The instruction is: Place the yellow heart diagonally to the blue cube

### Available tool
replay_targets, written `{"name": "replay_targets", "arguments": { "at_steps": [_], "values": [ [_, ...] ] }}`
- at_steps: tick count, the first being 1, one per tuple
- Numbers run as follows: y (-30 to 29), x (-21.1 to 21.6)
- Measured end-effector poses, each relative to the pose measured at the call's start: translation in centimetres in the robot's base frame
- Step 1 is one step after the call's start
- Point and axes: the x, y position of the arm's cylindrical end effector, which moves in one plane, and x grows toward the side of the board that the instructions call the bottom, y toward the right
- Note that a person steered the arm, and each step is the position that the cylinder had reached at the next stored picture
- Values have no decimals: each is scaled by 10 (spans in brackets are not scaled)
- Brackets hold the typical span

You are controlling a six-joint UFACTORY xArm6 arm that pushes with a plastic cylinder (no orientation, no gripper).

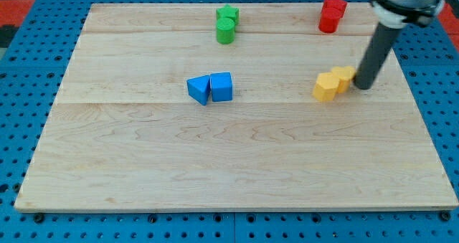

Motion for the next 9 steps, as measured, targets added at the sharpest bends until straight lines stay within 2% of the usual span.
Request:
{"name": "replay_targets", "arguments": {
  "at_steps": [1, 2, 3, 4, 6, 7, 9],
  "values": [
    [-57, -3],
    [-65, -26],
    [-7, -30],
    [-10, -44],
    [-130, -59],
    [-113, -86],
    [-115, -103]
  ]
}}
